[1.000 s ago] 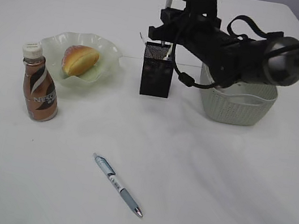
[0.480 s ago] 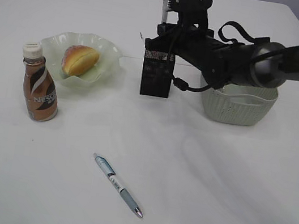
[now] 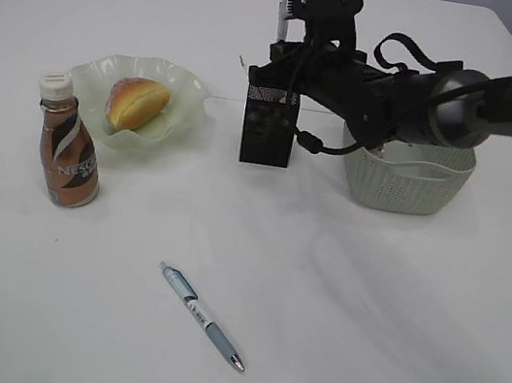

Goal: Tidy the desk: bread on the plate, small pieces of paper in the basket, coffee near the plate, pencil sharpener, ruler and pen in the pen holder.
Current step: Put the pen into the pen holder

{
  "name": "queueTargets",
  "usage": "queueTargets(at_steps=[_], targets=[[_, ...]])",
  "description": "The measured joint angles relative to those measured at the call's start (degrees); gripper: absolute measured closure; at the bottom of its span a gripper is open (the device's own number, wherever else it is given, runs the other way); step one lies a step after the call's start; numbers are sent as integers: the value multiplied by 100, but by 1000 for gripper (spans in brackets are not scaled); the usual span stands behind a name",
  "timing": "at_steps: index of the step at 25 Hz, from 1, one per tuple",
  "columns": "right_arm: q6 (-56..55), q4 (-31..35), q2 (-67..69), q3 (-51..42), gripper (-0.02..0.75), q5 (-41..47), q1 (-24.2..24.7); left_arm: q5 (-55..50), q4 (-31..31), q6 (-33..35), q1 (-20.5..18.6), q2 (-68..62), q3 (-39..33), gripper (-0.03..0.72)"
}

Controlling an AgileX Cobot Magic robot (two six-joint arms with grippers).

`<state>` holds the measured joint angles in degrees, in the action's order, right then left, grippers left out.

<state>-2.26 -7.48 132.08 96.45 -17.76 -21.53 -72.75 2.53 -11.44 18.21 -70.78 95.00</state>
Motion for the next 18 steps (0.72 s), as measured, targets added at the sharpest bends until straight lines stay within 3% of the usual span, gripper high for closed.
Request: queueTargets(at_steps=[11,14,18], targets=[[0,228,0,0,617,5,0,0,-76,0,0,0,0,381],[0,228,0,0,571,5,0,0,-87,0,0,0,0,381],[0,238,0,0,447,35,0,0,-87,0,0,0,0,381]])
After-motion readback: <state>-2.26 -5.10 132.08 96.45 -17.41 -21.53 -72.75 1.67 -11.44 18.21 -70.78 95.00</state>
